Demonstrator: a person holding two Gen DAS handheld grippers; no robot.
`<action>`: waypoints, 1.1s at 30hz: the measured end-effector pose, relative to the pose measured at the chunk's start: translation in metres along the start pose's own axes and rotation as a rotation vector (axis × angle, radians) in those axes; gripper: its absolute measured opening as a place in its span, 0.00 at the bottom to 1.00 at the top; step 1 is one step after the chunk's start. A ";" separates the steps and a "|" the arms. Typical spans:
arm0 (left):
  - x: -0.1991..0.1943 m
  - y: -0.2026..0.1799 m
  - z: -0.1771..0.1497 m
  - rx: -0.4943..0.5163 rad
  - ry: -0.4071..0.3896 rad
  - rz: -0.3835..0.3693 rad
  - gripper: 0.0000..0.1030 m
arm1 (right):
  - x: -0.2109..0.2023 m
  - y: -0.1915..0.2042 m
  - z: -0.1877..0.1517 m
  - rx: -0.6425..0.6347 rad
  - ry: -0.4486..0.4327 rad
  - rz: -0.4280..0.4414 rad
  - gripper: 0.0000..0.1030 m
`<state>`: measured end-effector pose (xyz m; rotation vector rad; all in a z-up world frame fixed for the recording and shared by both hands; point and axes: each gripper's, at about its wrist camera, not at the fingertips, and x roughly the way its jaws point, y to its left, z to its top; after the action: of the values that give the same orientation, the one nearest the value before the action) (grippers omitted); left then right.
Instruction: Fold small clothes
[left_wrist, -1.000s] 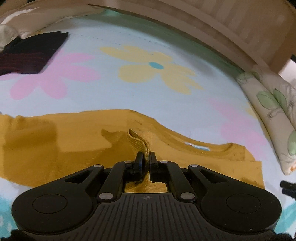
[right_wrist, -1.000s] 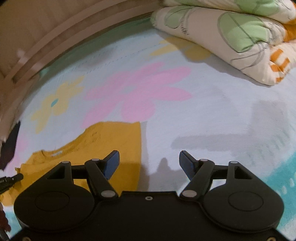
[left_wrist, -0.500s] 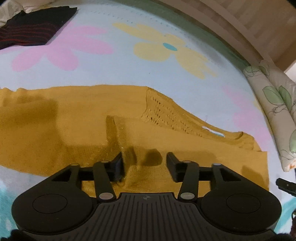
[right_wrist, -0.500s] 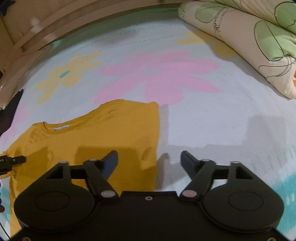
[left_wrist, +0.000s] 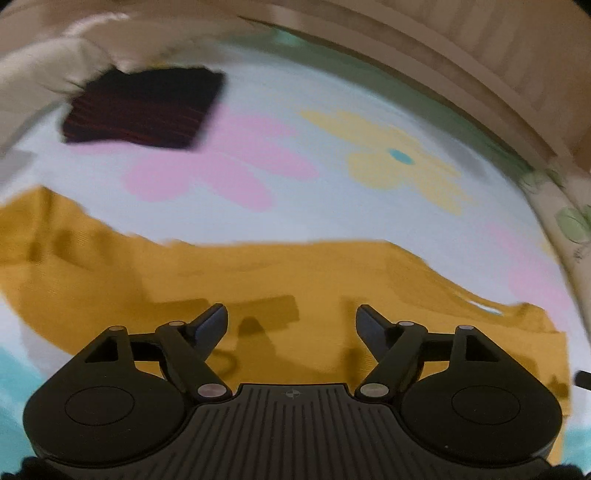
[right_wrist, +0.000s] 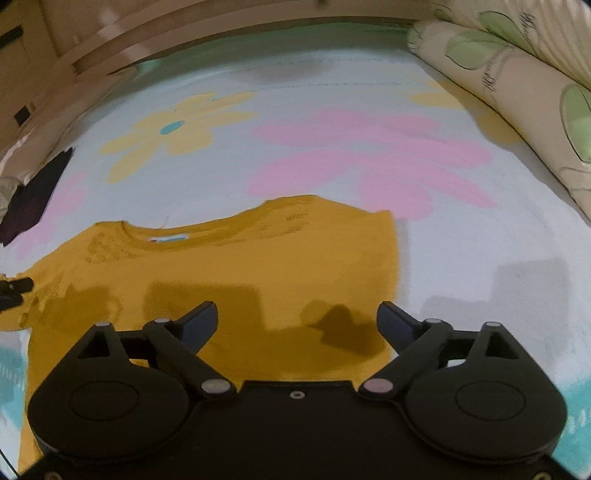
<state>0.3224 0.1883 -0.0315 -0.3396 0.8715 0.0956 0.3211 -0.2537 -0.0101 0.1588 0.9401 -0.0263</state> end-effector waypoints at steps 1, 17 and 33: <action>-0.003 0.009 0.002 0.005 -0.011 0.025 0.75 | 0.001 0.006 0.000 -0.012 -0.001 0.003 0.94; -0.037 0.144 0.021 0.096 -0.103 0.310 0.77 | 0.016 0.087 -0.004 -0.173 0.025 0.063 0.95; -0.057 0.221 0.025 -0.235 -0.109 0.271 0.76 | 0.024 0.219 -0.022 -0.223 0.066 0.392 0.75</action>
<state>0.2555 0.4075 -0.0289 -0.4297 0.7958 0.4662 0.3371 -0.0330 -0.0148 0.1359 0.9570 0.4465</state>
